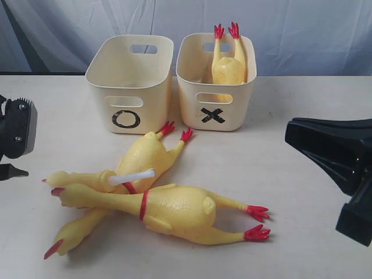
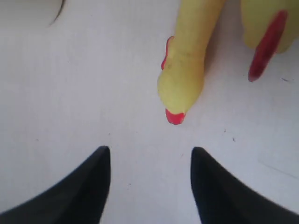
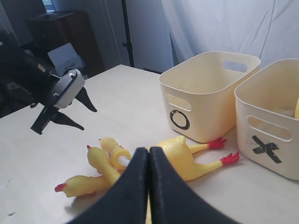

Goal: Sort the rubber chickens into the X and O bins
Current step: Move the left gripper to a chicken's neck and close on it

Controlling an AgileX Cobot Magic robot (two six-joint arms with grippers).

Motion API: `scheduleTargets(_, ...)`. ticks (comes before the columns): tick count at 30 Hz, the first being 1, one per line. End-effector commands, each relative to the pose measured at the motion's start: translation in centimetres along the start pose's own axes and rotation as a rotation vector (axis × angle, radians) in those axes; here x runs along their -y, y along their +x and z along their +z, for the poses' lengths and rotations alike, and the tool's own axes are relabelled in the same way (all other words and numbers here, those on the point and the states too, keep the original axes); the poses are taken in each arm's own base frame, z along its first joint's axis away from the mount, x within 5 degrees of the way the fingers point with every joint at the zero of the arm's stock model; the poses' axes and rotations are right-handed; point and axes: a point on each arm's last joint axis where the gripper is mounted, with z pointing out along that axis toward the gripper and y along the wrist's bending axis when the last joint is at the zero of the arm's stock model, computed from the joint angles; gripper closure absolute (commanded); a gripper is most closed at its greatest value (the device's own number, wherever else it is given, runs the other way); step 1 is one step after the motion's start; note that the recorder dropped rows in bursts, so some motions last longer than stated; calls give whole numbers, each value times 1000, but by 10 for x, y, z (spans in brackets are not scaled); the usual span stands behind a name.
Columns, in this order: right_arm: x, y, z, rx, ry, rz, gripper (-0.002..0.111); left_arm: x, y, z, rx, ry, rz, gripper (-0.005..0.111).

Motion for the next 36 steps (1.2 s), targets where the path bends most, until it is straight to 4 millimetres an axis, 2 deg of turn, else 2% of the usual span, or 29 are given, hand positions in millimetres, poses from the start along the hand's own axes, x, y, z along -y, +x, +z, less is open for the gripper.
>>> scheduleTargets(1,0,1,-1,-2,-6,-7,109,0,0,10,20,32,60,47)
scheduleTargets(10,0,1,-1,-2,-6,-5,109,4,-5,22,103,87,114,47)
scheduleTargets(30,-1,1,-1,-2,-8,-3,109,3,0,44,81,82,47,47)
scheduleTargets(36,-1,1,-1,-2,-8,-3,109,6,-13,59,80,97,93,47)
